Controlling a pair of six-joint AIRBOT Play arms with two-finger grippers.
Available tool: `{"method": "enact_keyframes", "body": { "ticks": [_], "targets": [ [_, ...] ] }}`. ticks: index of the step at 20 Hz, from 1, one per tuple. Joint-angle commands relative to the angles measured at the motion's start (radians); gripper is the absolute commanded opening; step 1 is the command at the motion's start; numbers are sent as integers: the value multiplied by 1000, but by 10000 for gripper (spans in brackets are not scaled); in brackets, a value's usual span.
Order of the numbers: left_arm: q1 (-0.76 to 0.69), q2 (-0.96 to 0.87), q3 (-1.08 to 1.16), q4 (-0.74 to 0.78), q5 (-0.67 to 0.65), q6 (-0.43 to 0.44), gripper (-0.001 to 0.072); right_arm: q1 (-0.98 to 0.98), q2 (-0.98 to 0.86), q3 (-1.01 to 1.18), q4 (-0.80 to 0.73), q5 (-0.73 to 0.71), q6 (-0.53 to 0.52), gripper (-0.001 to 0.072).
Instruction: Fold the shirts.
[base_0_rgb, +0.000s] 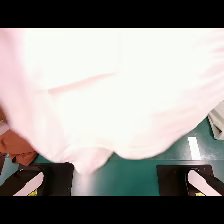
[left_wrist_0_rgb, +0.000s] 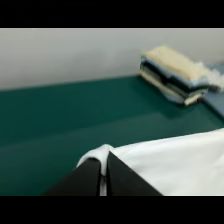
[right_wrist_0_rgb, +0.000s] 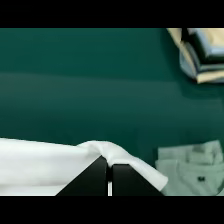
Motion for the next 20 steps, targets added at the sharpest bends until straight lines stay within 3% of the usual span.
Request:
{"method": "enact_keyframes", "body": {
  "ticks": [1,5,9,13,15,20],
  "targets": [
    [1,-190,-100,-1,-151,29,27,38,-162,-132,-12,82,8,15],
    [1,-490,-125,0,-185,47,27,97,-382,-267,-17,35,8,15],
    [1,-705,-125,2,84,71,27,102,-584,-251,-15,-119,9,15],
    [1,-748,-122,2,269,105,27,102,-723,-84,-15,-167,8,15],
    [2,-747,-111,3,227,114,27,102,-747,-17,-16,-130,8,15],
    [-6,-739,-130,160,-134,121,26,98,-650,-168,-20,-81,7,14]
  ]
}}
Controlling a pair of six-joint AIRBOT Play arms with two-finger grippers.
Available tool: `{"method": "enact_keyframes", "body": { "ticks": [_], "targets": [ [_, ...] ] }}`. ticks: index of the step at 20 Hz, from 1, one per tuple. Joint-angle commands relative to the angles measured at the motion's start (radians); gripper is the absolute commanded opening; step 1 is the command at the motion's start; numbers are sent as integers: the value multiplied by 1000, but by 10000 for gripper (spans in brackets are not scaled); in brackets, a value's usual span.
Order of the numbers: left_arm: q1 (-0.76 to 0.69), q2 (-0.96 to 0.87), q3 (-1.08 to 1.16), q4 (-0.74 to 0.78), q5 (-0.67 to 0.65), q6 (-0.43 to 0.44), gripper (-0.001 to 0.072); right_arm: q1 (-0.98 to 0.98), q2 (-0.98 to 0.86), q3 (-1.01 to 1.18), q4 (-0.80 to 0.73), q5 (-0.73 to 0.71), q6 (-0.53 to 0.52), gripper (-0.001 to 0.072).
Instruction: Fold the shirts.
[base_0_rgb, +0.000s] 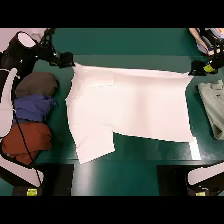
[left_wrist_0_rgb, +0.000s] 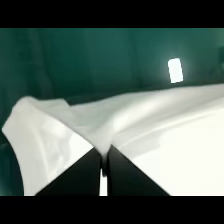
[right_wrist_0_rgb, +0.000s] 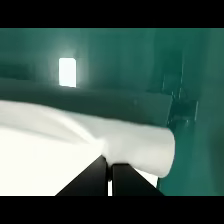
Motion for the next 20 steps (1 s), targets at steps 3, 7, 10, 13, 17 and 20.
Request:
{"method": "enact_keyframes", "body": {
  "ticks": [3,7,10,13,17,20],
  "targets": [
    [-21,-4,-105,121,-197,4,26,17,141,-298,-31,-75,-8,15],
    [-51,-5,-219,122,-168,4,27,17,226,-519,-34,-167,-8,16],
    [-47,-4,-238,133,-172,-57,407,17,249,-588,-16,-192,-8,173],
    [-29,24,-233,149,-257,-74,500,5,269,-557,-17,-123,-8,388],
    [-29,240,-431,218,-241,-77,500,-47,430,-630,-16,-98,-9,386],
    [-29,444,-721,174,-209,-109,500,-90,555,-733,-16,-92,-12,385]
  ]
}}
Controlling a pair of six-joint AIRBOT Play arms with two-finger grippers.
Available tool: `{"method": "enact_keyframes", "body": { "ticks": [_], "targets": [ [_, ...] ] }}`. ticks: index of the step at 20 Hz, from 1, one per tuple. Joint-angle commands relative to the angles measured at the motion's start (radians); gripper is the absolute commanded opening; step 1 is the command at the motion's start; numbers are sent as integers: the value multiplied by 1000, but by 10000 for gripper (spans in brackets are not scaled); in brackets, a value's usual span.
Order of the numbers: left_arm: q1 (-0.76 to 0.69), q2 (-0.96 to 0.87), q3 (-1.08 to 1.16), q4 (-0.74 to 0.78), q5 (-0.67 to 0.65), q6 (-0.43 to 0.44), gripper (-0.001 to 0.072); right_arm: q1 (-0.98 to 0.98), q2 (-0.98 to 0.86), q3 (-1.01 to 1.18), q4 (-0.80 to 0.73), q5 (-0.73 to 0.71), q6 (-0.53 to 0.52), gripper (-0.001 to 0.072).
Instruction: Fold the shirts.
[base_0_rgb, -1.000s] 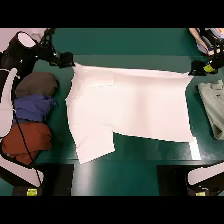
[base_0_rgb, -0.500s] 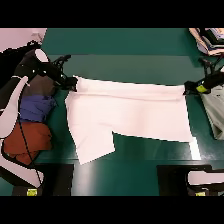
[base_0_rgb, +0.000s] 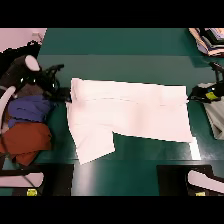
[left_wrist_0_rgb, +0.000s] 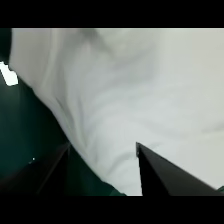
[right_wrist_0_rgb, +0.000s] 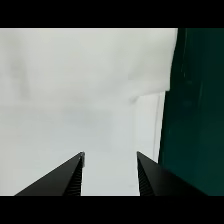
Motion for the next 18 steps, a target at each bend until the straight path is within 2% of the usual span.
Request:
{"method": "enact_keyframes", "body": {
  "ticks": [1,4,7,12,15,16,17,18],
  "targets": [
    [1,224,-314,-47,42,-31,500,-47,130,-103,1,9,-2,385],
    [1,369,-581,-126,98,-38,500,-73,191,-171,2,-5,-2,385],
    [1,433,-751,-194,163,-35,500,-80,209,-188,3,-4,-2,385],
    [1,438,-835,-362,313,66,499,-77,208,-188,39,-3,-2,385],
    [1,438,-835,-388,356,77,497,-77,208,-188,54,2,-3,384],
    [1,438,-835,-397,358,76,404,-77,208,-188,54,13,-3,384],
    [1,438,-835,-408,359,85,116,-77,208,-188,53,26,-3,384],
    [1,438,-835,-424,364,106,28,-78,208,-189,48,42,-3,384]
  ]
}}
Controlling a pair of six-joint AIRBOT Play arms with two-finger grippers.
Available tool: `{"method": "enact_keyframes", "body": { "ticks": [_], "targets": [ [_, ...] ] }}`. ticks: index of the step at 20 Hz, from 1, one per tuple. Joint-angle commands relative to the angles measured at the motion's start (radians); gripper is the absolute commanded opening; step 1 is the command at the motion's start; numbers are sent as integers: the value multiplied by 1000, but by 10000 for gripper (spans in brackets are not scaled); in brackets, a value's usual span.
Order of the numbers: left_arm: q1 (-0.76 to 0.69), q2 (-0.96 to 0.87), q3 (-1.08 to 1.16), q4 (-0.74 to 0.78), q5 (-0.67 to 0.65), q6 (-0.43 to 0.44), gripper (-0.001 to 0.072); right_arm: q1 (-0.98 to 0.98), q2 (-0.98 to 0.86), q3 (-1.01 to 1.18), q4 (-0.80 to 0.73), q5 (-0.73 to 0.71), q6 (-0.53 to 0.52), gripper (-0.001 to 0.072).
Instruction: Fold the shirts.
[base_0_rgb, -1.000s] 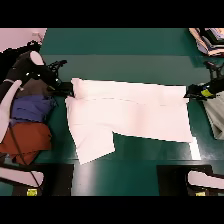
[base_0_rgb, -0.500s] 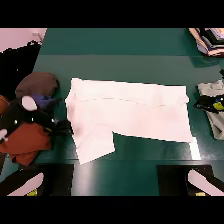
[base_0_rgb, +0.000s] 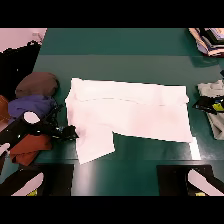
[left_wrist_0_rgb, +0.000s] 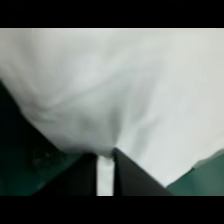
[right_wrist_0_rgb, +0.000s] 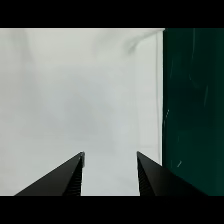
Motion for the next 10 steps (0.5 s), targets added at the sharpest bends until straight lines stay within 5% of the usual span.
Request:
{"method": "enact_keyframes", "body": {
  "ticks": [1,10],
  "targets": [
    [-1,4,-6,-77,23,31,28,-9,1,-1,0,51,-8,384],
    [-1,4,132,-79,-56,80,27,-364,64,-336,-70,135,-7,387]
  ]
}}
